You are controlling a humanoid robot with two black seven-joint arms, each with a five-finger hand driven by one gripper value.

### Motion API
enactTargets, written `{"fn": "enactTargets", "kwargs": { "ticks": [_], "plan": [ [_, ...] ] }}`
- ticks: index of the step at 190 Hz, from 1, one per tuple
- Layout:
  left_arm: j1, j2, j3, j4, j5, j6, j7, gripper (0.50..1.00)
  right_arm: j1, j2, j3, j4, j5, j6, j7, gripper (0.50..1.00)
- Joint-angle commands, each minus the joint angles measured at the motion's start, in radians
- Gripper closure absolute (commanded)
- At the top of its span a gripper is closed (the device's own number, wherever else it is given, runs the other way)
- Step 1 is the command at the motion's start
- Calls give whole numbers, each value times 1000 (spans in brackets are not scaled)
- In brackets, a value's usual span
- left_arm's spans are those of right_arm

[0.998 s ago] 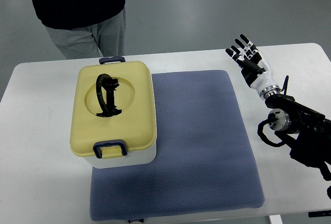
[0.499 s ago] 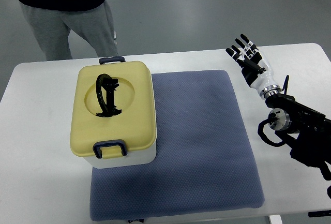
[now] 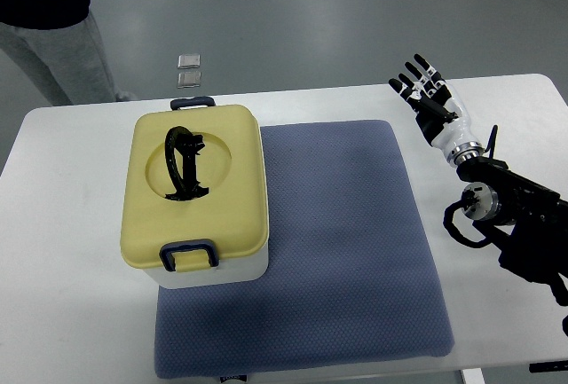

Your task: Open white storage box with right hand

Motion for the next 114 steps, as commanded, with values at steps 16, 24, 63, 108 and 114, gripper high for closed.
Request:
{"fn": "enactTargets", "kwargs": {
  "ticks": [16, 24, 63, 108, 114],
  "plan": [
    [0, 0, 1, 0, 0, 0, 0, 500, 15, -7, -2, 1, -5, 0, -2, 572],
    [0, 0, 1, 0, 0, 0, 0, 500, 18, -10, 0, 13, -9, 3, 0, 572],
    [0, 0, 1, 0, 0, 0, 0, 500, 104, -16, -21, 18, -169, 1, 0, 572],
    [0, 0, -1, 0, 0, 0, 0, 500, 272, -89, -21, 96, -638, 12, 18, 574],
    [0, 0, -1, 0, 0, 0, 0, 500, 299, -108, -21, 122, -703, 13, 18, 576]
  ]
}}
